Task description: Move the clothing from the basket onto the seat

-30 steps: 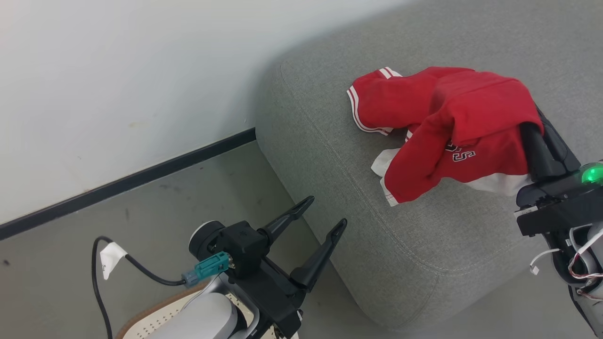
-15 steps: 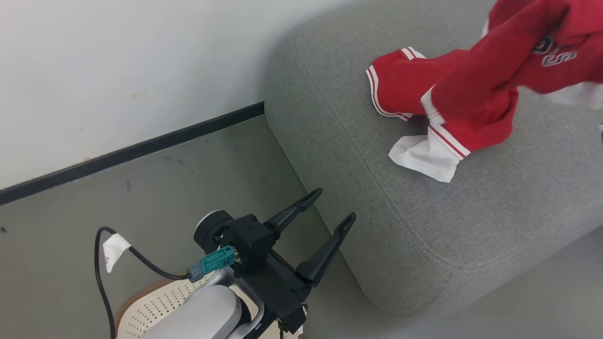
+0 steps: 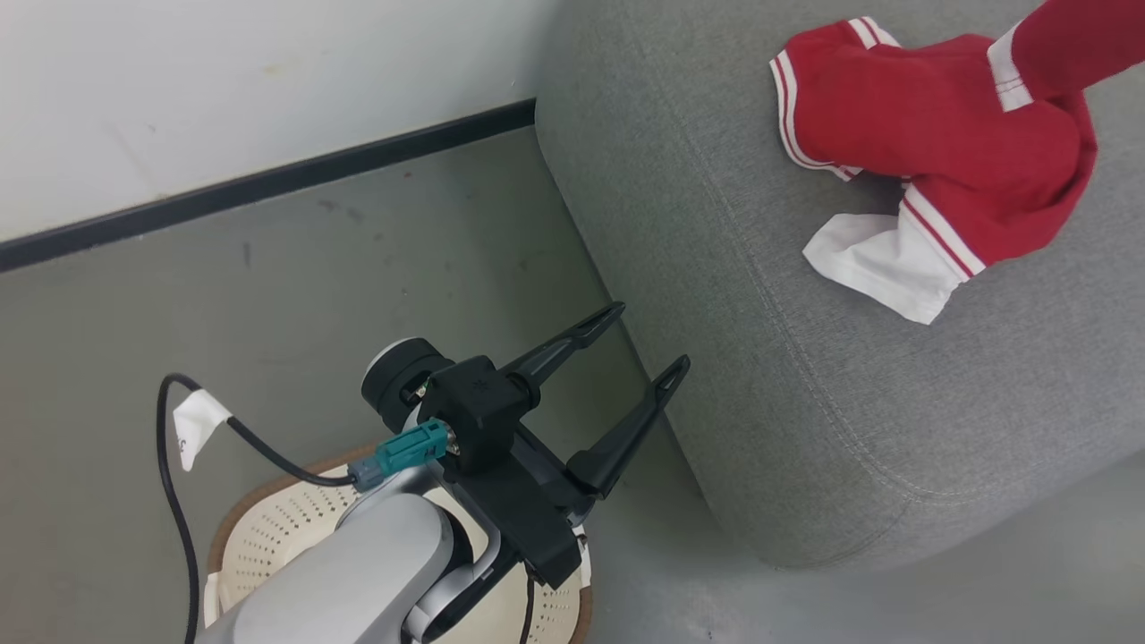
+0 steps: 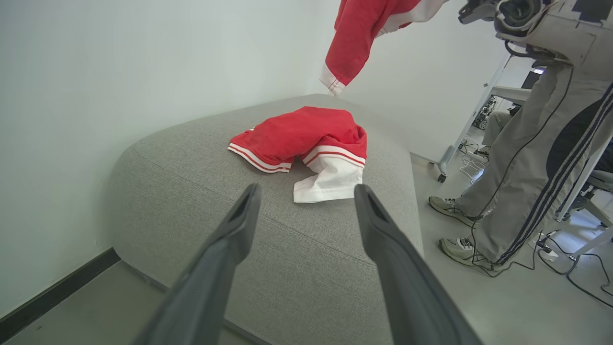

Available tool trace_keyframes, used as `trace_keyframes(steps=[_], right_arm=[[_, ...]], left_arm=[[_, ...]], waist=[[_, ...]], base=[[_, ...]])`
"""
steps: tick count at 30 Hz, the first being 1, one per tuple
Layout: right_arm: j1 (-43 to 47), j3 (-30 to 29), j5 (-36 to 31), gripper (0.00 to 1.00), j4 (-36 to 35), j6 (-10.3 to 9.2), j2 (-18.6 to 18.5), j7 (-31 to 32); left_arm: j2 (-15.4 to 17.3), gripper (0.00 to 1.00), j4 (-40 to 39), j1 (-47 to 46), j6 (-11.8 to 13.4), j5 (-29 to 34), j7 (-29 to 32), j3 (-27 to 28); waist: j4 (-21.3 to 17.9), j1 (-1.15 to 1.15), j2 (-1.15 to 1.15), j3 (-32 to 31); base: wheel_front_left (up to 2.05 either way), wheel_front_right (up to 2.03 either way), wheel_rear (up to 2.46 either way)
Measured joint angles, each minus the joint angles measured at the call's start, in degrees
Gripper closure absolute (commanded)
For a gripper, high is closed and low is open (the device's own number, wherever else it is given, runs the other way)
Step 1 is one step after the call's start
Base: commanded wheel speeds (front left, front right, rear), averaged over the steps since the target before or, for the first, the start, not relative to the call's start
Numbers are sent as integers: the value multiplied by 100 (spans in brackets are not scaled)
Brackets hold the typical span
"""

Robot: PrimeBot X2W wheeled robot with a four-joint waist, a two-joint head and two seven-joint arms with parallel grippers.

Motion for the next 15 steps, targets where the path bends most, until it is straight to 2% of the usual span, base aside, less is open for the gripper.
trace_keyframes(steps=[6, 15], right_arm=[[-499, -203, -183, 100, 592, 3, -294, -1], [-1010, -199, -404, 100, 1349, -12, -187, 0]], left_arm=[[62, 0, -64, -222, -1, 51, 130, 31], [137, 0, -109, -366, -4, 153, 201, 101]], waist=[[141, 0, -1, 379], [387, 1, 0, 866]], base=[[0, 0, 0], [0, 0, 0]])
